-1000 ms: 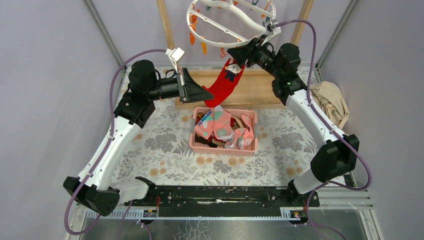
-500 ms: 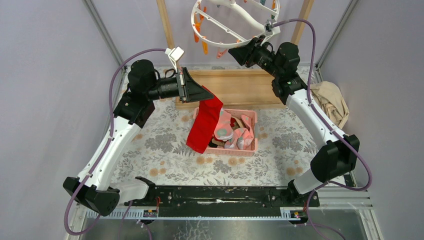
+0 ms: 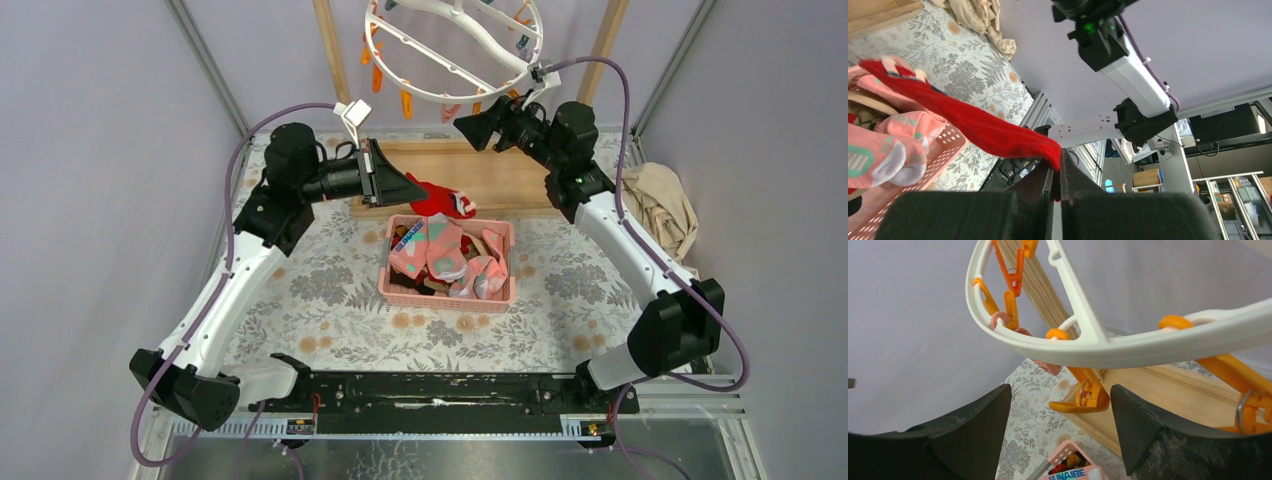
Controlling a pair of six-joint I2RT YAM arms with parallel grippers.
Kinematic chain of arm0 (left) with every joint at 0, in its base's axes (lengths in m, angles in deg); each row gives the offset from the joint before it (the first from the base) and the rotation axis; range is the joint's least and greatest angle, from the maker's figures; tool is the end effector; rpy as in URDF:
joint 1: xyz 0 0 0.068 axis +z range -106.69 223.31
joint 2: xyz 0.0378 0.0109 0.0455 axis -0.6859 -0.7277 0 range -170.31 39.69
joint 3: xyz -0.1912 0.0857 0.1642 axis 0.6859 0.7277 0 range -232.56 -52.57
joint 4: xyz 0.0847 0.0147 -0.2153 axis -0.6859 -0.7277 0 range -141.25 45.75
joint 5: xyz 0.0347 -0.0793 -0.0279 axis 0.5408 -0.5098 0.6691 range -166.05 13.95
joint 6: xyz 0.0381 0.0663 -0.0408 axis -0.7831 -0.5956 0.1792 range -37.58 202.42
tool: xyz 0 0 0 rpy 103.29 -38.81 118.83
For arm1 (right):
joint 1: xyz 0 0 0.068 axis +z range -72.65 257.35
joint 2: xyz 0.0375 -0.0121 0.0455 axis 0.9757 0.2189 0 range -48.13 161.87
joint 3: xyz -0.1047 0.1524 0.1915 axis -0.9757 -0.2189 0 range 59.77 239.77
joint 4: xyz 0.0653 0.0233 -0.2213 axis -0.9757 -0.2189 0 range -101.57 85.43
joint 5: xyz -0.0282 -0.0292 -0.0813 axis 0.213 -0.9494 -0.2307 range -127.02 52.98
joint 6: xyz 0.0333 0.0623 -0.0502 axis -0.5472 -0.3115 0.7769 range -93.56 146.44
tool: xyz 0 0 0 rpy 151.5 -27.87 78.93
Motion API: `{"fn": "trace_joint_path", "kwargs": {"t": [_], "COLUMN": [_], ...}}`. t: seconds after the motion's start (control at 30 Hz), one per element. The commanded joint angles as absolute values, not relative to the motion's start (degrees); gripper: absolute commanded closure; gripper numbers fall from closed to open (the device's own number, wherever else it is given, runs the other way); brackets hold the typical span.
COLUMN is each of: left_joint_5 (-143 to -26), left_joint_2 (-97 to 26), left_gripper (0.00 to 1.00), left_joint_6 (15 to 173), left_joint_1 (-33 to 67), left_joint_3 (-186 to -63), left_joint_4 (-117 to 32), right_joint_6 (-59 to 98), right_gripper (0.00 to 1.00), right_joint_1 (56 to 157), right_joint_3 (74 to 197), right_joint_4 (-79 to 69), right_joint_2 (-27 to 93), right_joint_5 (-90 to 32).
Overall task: Remove the socks clipped to the hanger
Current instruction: Remove the sock from the hanger, then place the sock in the bin.
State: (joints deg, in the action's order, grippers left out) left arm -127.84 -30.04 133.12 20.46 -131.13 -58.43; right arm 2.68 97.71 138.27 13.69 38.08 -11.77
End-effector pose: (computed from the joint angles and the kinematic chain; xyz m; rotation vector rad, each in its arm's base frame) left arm 0.2099 -0.1538 0.4354 0.3342 1.9092 -1.6556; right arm 0.3291 0.1570 0.4271 -0.3405 1.4316 0.9370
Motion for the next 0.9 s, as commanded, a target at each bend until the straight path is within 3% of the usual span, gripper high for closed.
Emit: {"fn": "trace_joint_path", "kwargs": {"t": [0.0, 0.17, 0.57, 0.77, 0.87], "left_joint_5": [-125.8, -124.1, -120.1, -119.1, -118.0], "left_joint_2": [-31.8, -35.3, -45.4, -50.9, -51.6], "left_gripper": [0.92, 0.89, 0.81, 0.73, 0.62], "left_joint_6": [131.3, 130.4, 129.0, 128.7, 128.3], "left_joint_1": [20.1, 19.7, 15.6, 13.1, 11.6], "left_joint_3": [-128.8, -125.5, -122.0, -120.3, -118.2], "left_joint_4": [-56.8, -53.5, -45.1, -43.2, -42.9], "right_joint_6": [2.1, 2.5, 0.6, 0.6, 0.3], "right_gripper": [0.20, 0.17, 0.16, 0.18, 0.18], "right_joint_1": [97.8, 97.8, 97.8, 97.8, 97.8], "right_joint_3": [134.9, 131.4, 122.7, 118.3, 116.6], "right_joint_4": [9.2, 2.3, -3.0, -4.1, -4.1], "right_joint_2": [32.0, 28.1, 21.4, 18.9, 18.8], "right_joint_5": [-17.3, -22.4, -21.7, -21.3, -20.3]}}
